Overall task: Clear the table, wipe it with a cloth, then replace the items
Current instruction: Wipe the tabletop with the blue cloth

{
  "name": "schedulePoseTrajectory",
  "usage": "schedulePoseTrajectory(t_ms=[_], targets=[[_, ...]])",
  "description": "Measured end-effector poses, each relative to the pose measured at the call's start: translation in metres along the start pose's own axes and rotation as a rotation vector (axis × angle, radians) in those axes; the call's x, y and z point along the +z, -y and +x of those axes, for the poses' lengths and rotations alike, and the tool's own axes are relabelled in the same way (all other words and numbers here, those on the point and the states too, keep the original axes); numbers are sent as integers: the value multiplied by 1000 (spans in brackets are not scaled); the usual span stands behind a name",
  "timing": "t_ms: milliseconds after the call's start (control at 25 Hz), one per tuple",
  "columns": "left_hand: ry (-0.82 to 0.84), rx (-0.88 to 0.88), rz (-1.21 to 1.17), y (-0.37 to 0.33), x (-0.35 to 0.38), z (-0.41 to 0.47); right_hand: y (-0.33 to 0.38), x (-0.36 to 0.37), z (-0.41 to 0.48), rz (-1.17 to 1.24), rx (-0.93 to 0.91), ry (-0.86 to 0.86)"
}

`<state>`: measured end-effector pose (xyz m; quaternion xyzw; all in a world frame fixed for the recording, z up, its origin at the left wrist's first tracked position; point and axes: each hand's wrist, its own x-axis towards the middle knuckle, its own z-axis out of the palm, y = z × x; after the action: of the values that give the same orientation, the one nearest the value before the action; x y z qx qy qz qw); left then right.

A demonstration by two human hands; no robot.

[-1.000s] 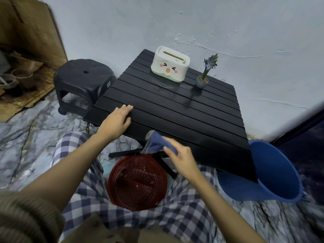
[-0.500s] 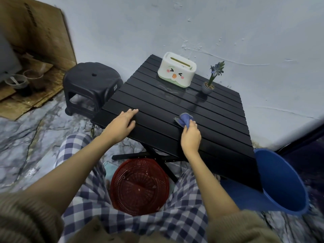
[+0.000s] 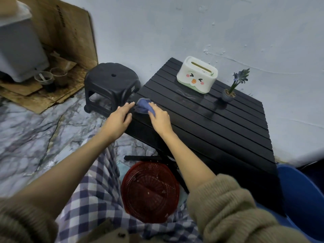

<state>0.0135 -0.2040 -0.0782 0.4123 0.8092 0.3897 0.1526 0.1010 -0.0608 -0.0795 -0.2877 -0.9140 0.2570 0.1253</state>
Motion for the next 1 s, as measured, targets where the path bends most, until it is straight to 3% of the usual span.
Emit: schedulePoseTrajectory(t_ms=[120, 320, 560, 720, 880, 1000], targets=[[-73, 2, -22, -1, -8, 0, 4, 1, -9, 60, -155, 150], [-48, -15, -16, -6, -9, 0, 5, -6, -58, 153, -331, 307], [18, -69, -30, -4, -2, -4, -9, -45, -127, 258, -200, 423], [33, -61, -42, -2, 6, -2, -48, -101, -136, 380, 22, 58], [87, -75, -39, 0, 14, 4, -105, -117, -124, 112, 389, -232], [84, -82, -39, -1, 17, 7, -107, -84, -100, -75, 450, -337]])
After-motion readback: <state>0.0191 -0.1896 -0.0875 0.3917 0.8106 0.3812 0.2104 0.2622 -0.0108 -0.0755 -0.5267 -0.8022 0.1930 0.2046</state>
